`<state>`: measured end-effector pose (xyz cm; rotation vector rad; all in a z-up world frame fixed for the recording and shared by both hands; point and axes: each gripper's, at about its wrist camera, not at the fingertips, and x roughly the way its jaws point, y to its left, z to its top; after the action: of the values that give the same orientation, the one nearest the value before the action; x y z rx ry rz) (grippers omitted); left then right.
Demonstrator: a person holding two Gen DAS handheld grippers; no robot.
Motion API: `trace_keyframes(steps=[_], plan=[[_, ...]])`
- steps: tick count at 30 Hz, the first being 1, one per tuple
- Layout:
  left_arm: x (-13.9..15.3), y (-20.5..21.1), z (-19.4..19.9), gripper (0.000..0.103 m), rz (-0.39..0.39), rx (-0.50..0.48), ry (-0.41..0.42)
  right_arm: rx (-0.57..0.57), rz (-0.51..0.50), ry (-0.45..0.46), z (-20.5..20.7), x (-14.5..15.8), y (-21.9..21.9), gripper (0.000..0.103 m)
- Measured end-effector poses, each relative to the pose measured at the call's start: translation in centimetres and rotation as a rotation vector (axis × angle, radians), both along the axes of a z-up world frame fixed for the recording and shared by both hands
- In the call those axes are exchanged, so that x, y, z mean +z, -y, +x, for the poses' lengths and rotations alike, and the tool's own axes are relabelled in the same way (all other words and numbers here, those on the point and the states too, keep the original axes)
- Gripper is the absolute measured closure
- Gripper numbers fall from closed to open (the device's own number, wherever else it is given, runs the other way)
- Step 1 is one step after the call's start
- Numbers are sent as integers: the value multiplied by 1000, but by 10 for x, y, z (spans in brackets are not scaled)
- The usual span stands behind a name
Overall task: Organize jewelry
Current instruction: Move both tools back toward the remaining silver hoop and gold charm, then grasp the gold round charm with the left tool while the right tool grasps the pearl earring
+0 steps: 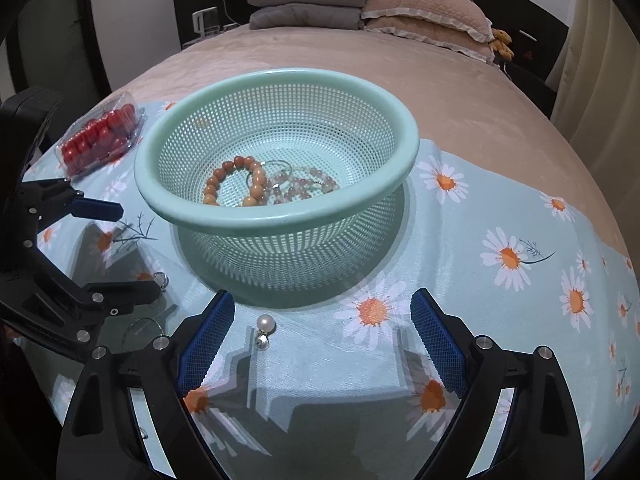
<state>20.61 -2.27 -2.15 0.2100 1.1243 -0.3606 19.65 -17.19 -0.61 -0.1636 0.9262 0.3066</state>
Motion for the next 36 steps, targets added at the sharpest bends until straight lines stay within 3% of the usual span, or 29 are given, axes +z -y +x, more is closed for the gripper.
trace_keyframes(steps=[4, 7, 11, 13, 16, 17, 18, 20, 23, 25, 31, 36], plan=[[-9, 9, -2, 6, 9, -29, -11, 5, -33, -47, 5, -19, -3, 18], [-17, 17, -4, 6, 66, -49, 2, 9, -51, -65, 7, -31, -5, 18], [-25, 20, -1, 5, 78, -45, -13, -21, -7, -51, 11, -43, -3, 17], [-29, 21, 0, 5, 83, -45, -7, -22, -32, -33, 8, -45, -8, 18], [-31, 24, -2, 8, 82, -49, 0, 17, -23, -45, 3, -42, -13, 37], [-31, 25, -3, 9, 75, -57, -2, 44, -16, -53, 0, -40, -17, 52], [-31, 26, -4, 13, 70, -64, -4, 68, -6, -64, -1, -40, -20, 67], [-28, 30, -7, 28, 62, -87, -6, 98, 7, -80, -4, -39, -25, 82], [-24, 41, -16, 70, 41, -163, -32, 109, 18, -99, -6, -38, -29, 92], [-23, 46, -20, 88, 23, -188, -57, 121, 15, -115, -11, -36, -31, 92], [-20, 34, -16, 88, -39, -170, -114, 133, 43, -151, -10, -25, -20, 92], [-8, 29, -22, 88, -21, -171, -99, 156, 26, -158, -21, -13, -12, 92]])
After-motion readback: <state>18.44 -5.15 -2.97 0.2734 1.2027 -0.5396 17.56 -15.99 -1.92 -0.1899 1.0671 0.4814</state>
